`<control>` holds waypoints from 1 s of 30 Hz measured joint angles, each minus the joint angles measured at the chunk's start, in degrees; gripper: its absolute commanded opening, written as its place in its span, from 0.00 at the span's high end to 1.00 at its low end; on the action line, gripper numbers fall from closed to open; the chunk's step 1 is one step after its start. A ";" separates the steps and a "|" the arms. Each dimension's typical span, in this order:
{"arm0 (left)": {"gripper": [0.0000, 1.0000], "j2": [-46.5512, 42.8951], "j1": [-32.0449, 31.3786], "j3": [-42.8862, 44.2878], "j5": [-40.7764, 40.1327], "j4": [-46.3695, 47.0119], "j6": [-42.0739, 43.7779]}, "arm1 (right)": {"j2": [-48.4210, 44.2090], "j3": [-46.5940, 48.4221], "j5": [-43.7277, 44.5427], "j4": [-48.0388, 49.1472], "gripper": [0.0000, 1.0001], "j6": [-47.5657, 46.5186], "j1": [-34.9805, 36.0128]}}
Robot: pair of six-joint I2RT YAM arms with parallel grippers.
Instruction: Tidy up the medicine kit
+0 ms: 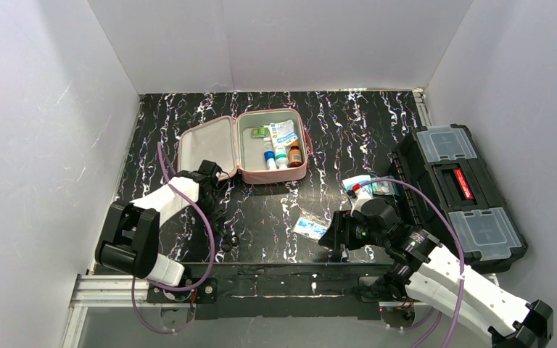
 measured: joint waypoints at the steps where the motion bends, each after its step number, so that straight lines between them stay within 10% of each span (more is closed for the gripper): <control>1: 1.00 -0.29 0.00 -0.12 0.82 0.55 1.10 | -0.14 -0.02 0.00 0.00 0.27 0.12 0.00; 30: 1.00 -3.59 -9.21 -2.97 14.47 17.15 7.11 | 16.26 1.10 -6.90 14.19 0.29 5.18 3.31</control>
